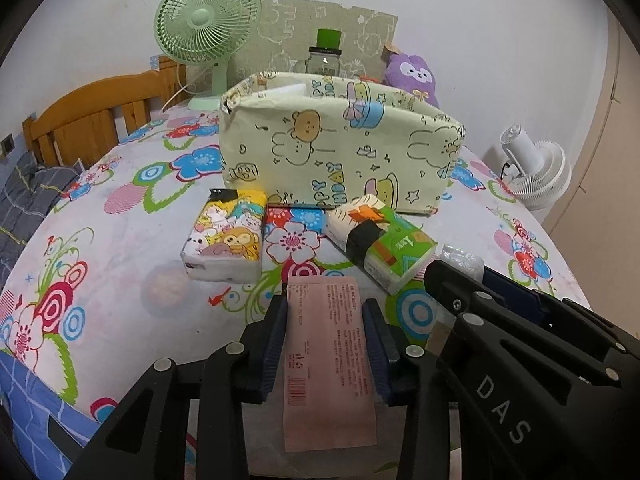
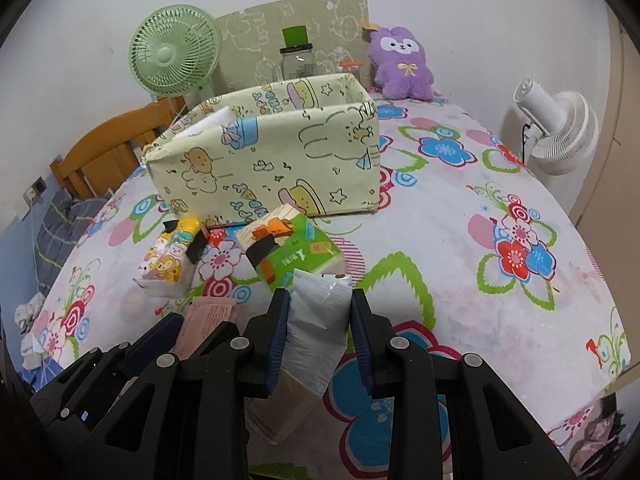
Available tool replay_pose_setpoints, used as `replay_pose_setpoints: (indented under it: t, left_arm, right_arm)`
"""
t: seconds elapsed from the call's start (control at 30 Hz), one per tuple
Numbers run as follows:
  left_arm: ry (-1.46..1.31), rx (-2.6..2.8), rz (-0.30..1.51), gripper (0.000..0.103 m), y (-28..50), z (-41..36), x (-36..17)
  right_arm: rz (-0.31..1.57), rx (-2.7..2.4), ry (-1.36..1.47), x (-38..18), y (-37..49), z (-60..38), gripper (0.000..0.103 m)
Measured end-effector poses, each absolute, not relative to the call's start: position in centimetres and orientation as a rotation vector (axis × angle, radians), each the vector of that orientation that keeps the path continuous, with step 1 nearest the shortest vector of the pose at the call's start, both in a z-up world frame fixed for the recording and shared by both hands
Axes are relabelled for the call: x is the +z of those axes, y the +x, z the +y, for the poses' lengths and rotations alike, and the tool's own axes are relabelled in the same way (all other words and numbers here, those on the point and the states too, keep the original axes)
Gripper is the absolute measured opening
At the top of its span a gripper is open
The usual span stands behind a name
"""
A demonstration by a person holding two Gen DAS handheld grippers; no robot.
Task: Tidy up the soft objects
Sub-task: 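Lift the pink packet with left gripper while right carries the white pack over the box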
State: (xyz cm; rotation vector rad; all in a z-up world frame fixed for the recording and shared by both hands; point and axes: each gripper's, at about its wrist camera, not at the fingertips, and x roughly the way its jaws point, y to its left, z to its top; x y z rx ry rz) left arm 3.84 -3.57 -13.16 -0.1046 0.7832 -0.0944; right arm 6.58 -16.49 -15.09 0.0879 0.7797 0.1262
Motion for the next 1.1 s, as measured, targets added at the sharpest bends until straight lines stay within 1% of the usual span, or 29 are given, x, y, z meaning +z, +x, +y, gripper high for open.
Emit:
replay_pose_setpoints:
  t: [1.1]
  left_arm:
    - [-0.094, -0.097, 0.657, 0.039, 2.9, -3.6, -5.9]
  right_arm:
    - [0.637, 0.155, 0.118, -7.7, 5.0, -16.7, 0.034]
